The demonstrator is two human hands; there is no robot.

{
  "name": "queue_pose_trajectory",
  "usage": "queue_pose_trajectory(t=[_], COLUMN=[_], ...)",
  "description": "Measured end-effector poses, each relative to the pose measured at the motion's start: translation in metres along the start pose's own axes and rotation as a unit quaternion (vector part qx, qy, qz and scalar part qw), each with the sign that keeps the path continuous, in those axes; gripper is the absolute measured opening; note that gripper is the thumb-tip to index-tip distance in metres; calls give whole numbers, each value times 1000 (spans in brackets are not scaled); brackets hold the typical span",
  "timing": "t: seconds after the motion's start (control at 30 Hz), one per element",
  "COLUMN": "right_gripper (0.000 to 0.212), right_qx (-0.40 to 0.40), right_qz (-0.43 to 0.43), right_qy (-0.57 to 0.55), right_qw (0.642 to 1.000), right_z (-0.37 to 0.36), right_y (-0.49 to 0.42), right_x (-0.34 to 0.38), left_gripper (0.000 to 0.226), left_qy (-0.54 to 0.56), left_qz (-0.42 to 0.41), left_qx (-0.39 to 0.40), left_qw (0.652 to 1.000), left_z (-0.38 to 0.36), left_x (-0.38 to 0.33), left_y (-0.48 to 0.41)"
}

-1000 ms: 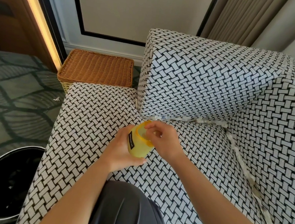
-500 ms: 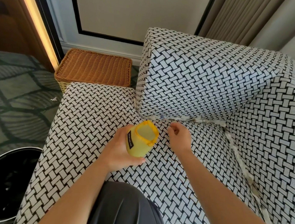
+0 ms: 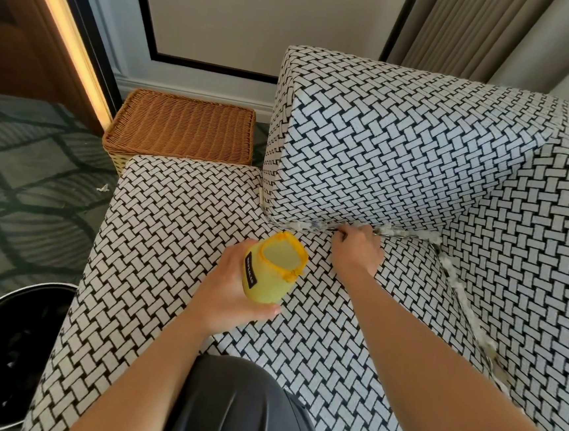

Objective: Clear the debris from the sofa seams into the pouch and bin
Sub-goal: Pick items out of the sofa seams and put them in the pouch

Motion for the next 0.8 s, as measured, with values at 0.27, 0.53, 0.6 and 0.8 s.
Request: queue_pose_trajectory(t=[0.27, 0.53, 0.6, 0.8], right_gripper=[50, 47, 46, 47], right_qx=[74, 85, 83, 133], right_qz=[-43, -46, -33, -7], right_qy=[64, 65, 73, 75], right_qw=[994, 993, 993, 988], right_z=[-13, -14, -15, -22], right_y=[-6, -14, -15, -19], right_x=[0, 3, 4, 1], left_gripper=[87, 85, 86, 86], left_qy=[-14, -5, -3, 0], left_qz=[-3, -7, -4, 1], left_qx=[-4, -9, -8, -6], left_qw=[1000, 1000, 1000, 1000], left_z=[1, 2, 1, -1], left_x=[-2, -3, -1, 1], left_y=[1, 0, 0, -1])
Point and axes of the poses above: each hand's wrist, its own y-axis away from the middle knuckle, its own z-axis out of the back of the hand, x = y × z, the point moved 10 cm from there along -y, towards the middle knuckle, and after that the axes turned 15 degrees about -y, right-handed, at the moved point
